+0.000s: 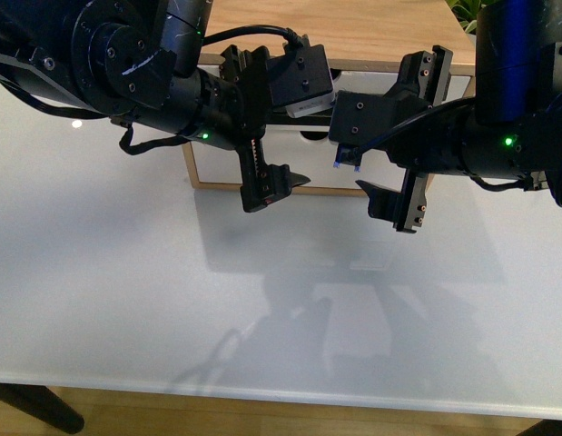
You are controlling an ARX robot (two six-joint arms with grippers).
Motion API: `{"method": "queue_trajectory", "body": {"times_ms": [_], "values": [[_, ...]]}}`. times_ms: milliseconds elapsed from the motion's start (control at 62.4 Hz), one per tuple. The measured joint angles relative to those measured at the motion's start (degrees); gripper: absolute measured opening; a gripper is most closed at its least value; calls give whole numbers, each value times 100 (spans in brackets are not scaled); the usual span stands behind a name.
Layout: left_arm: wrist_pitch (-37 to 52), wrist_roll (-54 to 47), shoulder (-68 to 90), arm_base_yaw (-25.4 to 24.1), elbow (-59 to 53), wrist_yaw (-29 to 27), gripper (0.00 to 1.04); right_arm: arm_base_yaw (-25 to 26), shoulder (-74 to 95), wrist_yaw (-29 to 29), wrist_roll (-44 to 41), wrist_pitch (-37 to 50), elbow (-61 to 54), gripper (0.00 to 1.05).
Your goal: Close drawer sideways
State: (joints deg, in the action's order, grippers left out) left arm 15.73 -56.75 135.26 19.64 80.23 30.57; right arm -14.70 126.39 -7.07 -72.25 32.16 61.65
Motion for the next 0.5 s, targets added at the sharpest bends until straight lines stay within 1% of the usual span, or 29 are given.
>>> {"method": "queue_trajectory", "body": {"times_ms": [224, 417, 497], "values": [[-28, 35, 22, -7, 46, 107, 96, 22, -15, -92, 17, -2, -26, 96], [256, 144, -271, -7, -450, 138, 96, 50, -232, -131, 68, 90, -273, 96], [514, 293, -527, -39, -817, 153, 96, 138, -446, -20, 271, 175, -518, 96]]}}
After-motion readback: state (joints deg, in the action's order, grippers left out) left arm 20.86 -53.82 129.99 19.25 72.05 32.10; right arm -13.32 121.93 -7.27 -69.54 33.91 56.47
